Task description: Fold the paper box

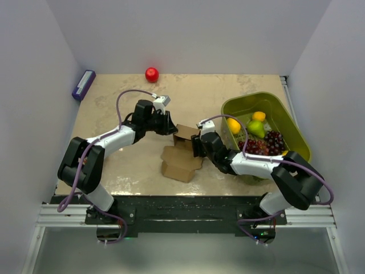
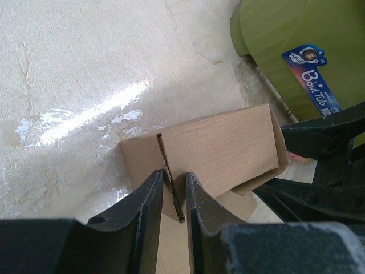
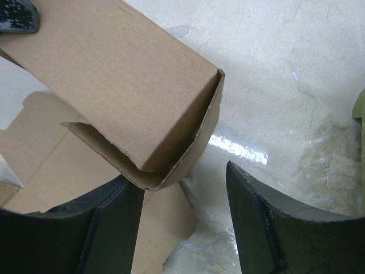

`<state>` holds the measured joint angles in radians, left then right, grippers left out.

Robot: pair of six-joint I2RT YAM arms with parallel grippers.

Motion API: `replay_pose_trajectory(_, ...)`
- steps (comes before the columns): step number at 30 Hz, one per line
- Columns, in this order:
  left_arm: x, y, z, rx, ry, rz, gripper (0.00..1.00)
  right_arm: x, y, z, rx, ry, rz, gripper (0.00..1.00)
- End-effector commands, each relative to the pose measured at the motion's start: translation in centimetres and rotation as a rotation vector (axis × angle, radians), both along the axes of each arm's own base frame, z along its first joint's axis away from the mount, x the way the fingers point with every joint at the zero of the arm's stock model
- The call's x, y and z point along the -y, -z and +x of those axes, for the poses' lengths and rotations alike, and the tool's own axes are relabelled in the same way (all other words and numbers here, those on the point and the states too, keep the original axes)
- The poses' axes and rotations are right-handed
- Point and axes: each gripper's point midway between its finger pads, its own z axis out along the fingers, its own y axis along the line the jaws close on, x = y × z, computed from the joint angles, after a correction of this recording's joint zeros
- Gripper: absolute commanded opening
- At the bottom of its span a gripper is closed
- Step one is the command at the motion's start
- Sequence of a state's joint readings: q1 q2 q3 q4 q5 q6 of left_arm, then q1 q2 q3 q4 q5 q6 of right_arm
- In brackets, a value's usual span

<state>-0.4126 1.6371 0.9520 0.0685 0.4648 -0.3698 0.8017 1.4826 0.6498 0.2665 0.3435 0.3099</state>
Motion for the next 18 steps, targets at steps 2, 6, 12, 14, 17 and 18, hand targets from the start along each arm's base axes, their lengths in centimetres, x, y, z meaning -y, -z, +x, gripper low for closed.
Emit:
replay_pose_trajectory(2, -0.8, 0.9, 0.1, -0.008, -0.003, 0.057, 0.25, -1.0, -1.8, 1.7, 0.115, 0.040, 0.036, 0.61)
replay_pose_trajectory(6, -0.8, 0.9, 0.0, -0.010, 0.001, 0.055, 0.25, -1.4, -1.2, 2.0, 0.115, 0.046, 0.031, 0.64)
replay_pose_trajectory(12, -0.6, 1.0, 0.0, -0.016, 0.008, 0.050, 0.25, -1.4, -1.3, 2.6, 0.130, 0.071, 0.030, 0.66)
replay_pose_trajectory(14, -0.6, 1.1, -0.1, -0.018, 0.010, 0.049, 0.25, -1.4, -1.3, 2.7, 0.136, 0.071, 0.027, 0.65)
replay_pose_trajectory(17, -0.5, 1.0, -0.2, -0.019, 0.016, 0.044, 0.25, -1.6, -1.3, 2.9, 0.142, 0.068, 0.020, 0.64)
replay_pose_trajectory(18, -0.5, 1.1, -0.2, -0.023, 0.015, 0.043, 0.25, -1.8, -1.5, 3.1, 0.148, 0.065, 0.020, 0.63)
